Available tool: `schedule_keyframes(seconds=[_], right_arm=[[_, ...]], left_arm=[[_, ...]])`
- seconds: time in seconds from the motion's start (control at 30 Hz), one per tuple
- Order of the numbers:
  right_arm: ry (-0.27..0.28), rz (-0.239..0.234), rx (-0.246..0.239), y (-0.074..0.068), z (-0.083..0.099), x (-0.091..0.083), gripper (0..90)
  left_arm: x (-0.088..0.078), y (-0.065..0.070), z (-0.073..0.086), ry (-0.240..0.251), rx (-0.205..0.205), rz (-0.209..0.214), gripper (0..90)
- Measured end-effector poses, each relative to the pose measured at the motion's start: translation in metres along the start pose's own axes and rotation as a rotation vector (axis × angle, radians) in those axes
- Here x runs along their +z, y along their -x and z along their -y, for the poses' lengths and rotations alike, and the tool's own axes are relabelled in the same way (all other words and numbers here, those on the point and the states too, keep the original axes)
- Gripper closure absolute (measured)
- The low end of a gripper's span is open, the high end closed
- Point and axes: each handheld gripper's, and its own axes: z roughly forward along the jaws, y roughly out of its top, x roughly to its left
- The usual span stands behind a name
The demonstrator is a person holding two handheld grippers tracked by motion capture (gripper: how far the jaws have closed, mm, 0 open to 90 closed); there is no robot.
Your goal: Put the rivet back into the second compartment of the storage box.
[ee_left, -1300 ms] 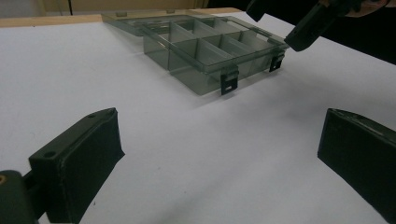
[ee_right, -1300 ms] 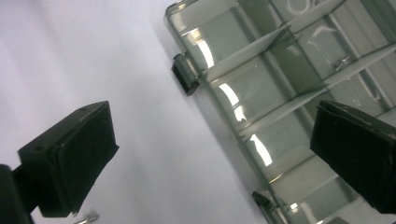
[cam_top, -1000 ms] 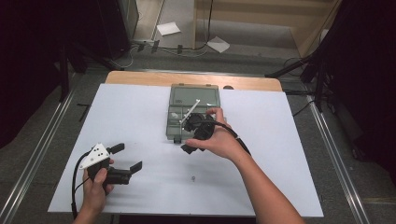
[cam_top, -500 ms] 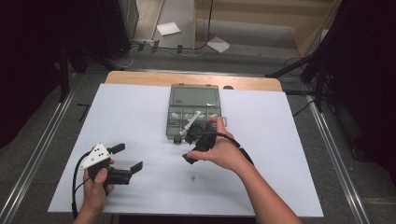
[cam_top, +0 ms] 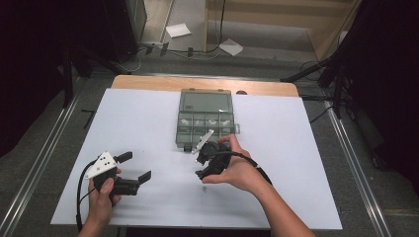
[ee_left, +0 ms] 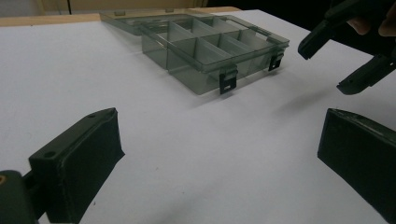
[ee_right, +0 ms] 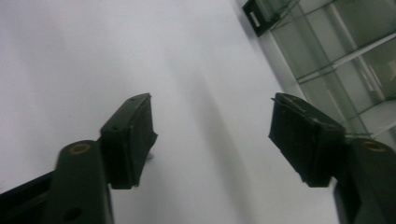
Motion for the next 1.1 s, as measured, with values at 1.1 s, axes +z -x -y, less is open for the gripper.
schedule_keyframes(seconds=[1.1], right_arm=[[-0.016,-0.152,0.107,-0.018,0.028,0.024,65.6]], left_arm=[[0.002,0.002,0.0,-0.002,0.007,0.006,0.0]])
